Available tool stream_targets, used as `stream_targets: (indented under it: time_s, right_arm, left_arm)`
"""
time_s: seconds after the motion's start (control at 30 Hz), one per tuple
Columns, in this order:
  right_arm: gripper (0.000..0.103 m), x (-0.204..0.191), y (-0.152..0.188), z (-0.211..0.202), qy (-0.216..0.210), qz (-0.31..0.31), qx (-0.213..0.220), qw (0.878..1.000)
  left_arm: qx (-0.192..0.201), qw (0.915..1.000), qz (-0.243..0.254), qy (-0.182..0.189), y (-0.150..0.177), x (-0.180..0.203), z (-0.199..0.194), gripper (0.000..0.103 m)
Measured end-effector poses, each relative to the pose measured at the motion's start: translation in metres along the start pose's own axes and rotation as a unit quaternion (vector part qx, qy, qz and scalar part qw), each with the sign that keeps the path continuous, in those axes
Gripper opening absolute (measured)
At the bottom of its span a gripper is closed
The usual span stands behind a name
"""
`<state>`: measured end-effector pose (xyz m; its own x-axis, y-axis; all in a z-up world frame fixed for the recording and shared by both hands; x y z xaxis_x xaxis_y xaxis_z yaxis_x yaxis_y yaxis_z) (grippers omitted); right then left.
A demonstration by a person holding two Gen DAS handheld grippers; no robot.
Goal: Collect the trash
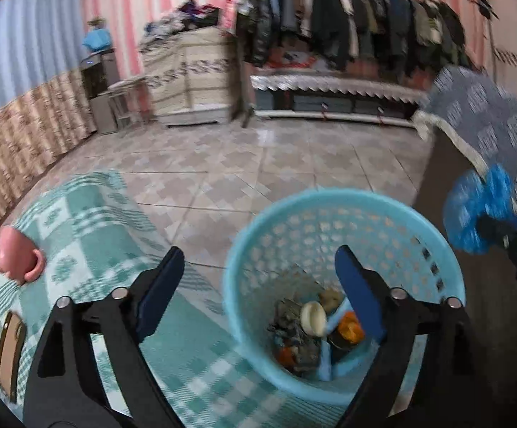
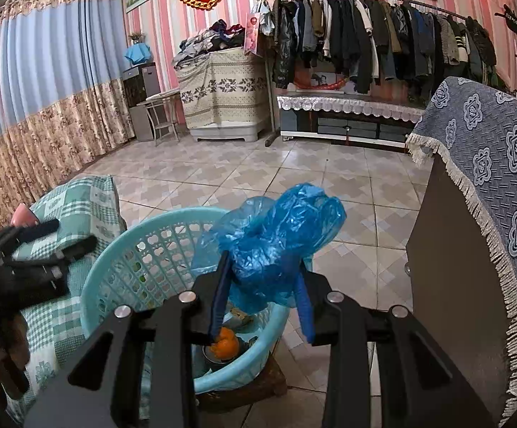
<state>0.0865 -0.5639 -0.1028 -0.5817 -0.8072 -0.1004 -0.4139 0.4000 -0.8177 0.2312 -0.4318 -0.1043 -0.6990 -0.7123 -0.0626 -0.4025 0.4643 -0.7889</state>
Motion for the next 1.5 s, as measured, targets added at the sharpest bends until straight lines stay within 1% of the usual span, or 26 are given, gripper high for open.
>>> stream_targets:
  time_s: [0.03, 0.17, 0.23, 0.37, 0.43, 0.47, 0.5, 0.53, 0.57, 0.67, 0.7, 0.77, 0.83, 0.87, 0.97, 1.03, 1.2, 1.27, 1.37, 1.5]
  right_arm:
    - [0.034, -0.002, 0.001, 0.000, -0.001, -0.001, 0.000, 1.000]
    - [0.034, -0.020, -0.001, 0.008, -0.013, -0.007, -0.002, 1.000]
    - [0.034, -0.029, -0.003, 0.014, -0.018, -0.010, -0.006, 1.000]
    - [0.036, -0.051, 0.001, 0.035, -0.023, -0.015, -0.029, 0.999]
    - [0.043, -0.058, 0.006, 0.047, -0.024, -0.009, -0.047, 0.999]
    - [0.055, -0.061, 0.008, 0.052, -0.024, -0.005, -0.055, 0.998]
    - [0.073, -0.061, 0.011, 0.057, -0.023, -0.003, -0.063, 0.998]
    - [0.079, -0.062, 0.014, 0.062, -0.021, -0.001, -0.073, 0.997]
    - [0.082, -0.063, 0.015, 0.065, -0.020, 0.000, -0.076, 0.997]
    - [0.095, -0.065, 0.017, 0.068, -0.013, 0.005, -0.078, 0.997]
    - [0.096, -0.065, 0.018, 0.067, -0.015, 0.007, -0.078, 0.997]
    - [0.099, -0.067, 0.019, 0.064, -0.015, 0.007, -0.074, 0.997]
    - [0.099, -0.067, 0.019, 0.060, -0.011, 0.004, -0.071, 0.997]
    - [0.099, -0.068, 0.021, 0.057, -0.010, 0.002, -0.070, 0.998]
    - [0.099, -0.069, 0.018, 0.048, -0.012, 0.003, -0.059, 0.998]
    - [0.099, -0.074, 0.015, 0.039, -0.018, 0.006, -0.045, 0.999]
    - [0.099, -0.098, 0.008, 0.014, -0.034, -0.016, -0.018, 0.999]
    - [0.099, -0.110, 0.007, 0.001, -0.038, -0.027, -0.005, 0.999]
    - [0.099, -0.125, 0.006, -0.021, -0.052, -0.036, 0.011, 0.998]
    - [0.099, -0.146, 0.010, -0.053, -0.075, -0.051, 0.029, 0.995]
  left_arm:
    - [0.005, 0.9999, -0.008, -0.007, -0.003, -0.007, -0.002, 0.087]
    - [0.034, 0.9978, -0.031, -0.047, -0.017, -0.034, -0.018, 0.098]
    - [0.042, 0.9969, -0.043, -0.050, -0.021, -0.044, -0.024, 0.098]
    - [0.046, 0.9950, -0.060, -0.066, -0.026, -0.065, -0.033, 0.098]
    - [0.050, 0.9938, -0.068, -0.073, -0.024, -0.077, -0.040, 0.098]
    - [0.052, 0.9933, -0.070, -0.077, -0.023, -0.082, -0.042, 0.098]
    - [0.054, 0.9924, -0.073, -0.083, -0.022, -0.087, -0.046, 0.098]
    - [0.055, 0.9917, -0.076, -0.088, -0.020, -0.092, -0.050, 0.098]
    - [0.055, 0.9912, -0.081, -0.089, -0.019, -0.097, -0.054, 0.098]
    - [0.055, 0.9897, -0.087, -0.099, -0.015, -0.109, -0.065, 0.098]
    - [0.057, 0.9887, -0.088, -0.107, -0.013, -0.113, -0.070, 0.098]
    - [0.062, 0.9871, -0.093, -0.115, -0.009, -0.120, -0.080, 0.098]
    - [0.069, 0.9849, -0.100, -0.123, -0.006, -0.129, -0.092, 0.098]
    - [0.071, 0.9844, -0.102, -0.125, -0.005, -0.131, -0.096, 0.098]
    - [0.074, 0.9845, -0.112, -0.113, 0.003, -0.140, -0.114, 0.098]
    - [0.082, 0.9820, -0.116, -0.125, 0.008, -0.148, -0.130, 0.098]
    - [0.088, 0.9779, -0.120, -0.148, 0.024, -0.164, -0.167, 0.098]
    - [0.091, 0.9748, -0.116, -0.167, 0.033, -0.170, -0.185, 0.098]
    - [0.096, 0.9712, -0.117, -0.185, 0.046, -0.177, -0.209, 0.098]
    - [0.093, 0.9704, -0.118, -0.189, 0.068, -0.183, -0.237, 0.098]
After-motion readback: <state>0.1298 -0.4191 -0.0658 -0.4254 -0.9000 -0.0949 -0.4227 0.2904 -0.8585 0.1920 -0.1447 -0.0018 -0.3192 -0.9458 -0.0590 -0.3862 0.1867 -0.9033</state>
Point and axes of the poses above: each gripper's, at about its wrist camera, not at the fingertips, and z roughly the way its jaws point, x to its right, y to its underside, the point moved 7 cm from there along z, roughly the way its jaws point
